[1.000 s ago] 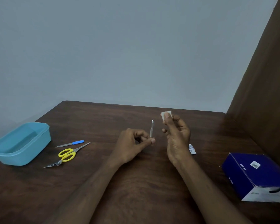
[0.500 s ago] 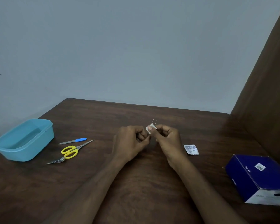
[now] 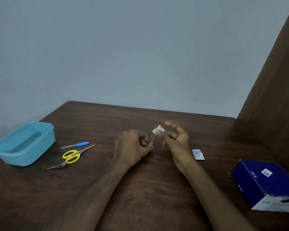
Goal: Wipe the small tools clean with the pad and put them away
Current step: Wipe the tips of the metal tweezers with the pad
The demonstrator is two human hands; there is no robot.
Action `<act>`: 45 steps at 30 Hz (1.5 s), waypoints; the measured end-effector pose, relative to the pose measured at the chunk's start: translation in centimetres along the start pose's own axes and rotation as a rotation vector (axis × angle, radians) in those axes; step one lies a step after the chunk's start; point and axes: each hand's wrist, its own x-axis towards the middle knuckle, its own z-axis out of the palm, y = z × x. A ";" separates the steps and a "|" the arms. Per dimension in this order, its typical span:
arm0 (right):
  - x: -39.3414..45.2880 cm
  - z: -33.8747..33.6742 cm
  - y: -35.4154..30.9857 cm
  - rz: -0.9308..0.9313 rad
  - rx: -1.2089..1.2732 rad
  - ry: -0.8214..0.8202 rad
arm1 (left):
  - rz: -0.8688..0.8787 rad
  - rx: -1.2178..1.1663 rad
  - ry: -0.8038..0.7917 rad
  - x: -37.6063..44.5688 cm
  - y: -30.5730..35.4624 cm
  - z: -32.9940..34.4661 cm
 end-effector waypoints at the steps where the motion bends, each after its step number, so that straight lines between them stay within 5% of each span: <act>1: -0.1 0.1 0.5 0.033 -0.066 -0.058 | 0.016 -0.025 0.010 0.0 -0.1 0.1; 6: -0.4 0.4 0.8 -0.033 -0.102 -0.133 | 0.133 -0.120 0.066 -0.2 -0.2 0.0; 11: -0.1 0.1 0.6 -0.113 -0.133 -0.066 | 0.001 -0.334 -0.098 0.2 -0.3 -0.4; 15: 0.0 -0.2 0.7 -0.143 -0.260 -0.035 | -0.084 -0.630 -0.012 0.6 -0.5 -0.5; 24: -0.4 -0.3 0.7 -0.303 -0.570 -0.204 | 0.067 -0.535 0.096 0.8 -0.8 0.3; 28: -0.3 -0.2 0.7 -0.289 -0.533 -0.209 | 0.031 -0.571 0.078 1.3 -1.4 0.5; 37: 0.0 -0.4 0.1 -0.074 -0.011 -0.046 | -0.098 -0.892 0.126 1.9 -1.6 0.6; 45: -0.3 -0.2 0.2 -0.120 -0.091 -0.051 | -0.071 -0.805 0.096 1.6 -1.3 1.1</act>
